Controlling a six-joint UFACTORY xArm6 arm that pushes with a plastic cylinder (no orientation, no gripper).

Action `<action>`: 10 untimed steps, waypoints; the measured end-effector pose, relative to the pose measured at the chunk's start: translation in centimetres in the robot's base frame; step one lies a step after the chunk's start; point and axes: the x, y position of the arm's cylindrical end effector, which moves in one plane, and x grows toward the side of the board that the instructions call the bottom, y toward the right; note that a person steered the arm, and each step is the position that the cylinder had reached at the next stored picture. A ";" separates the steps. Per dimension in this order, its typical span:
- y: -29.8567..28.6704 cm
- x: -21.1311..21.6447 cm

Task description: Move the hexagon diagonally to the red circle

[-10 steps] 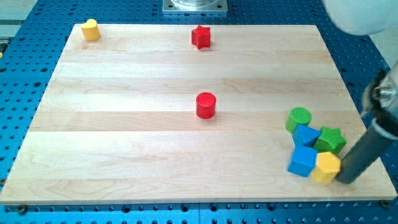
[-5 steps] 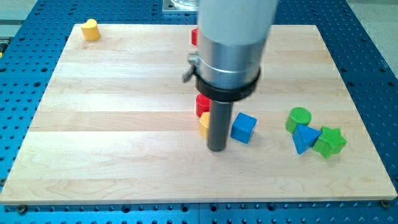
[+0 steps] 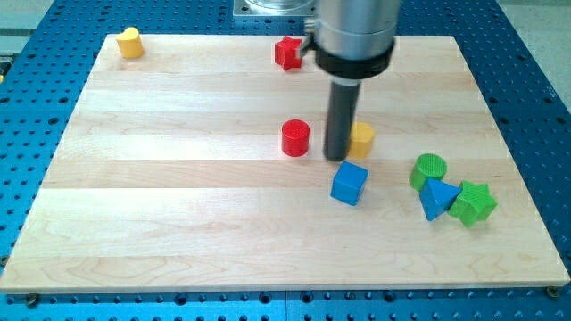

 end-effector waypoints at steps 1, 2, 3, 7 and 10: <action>2.7 0.1; 5.7 -2.2; 8.5 -3.5; 12.7 -3.1; 12.9 -17.0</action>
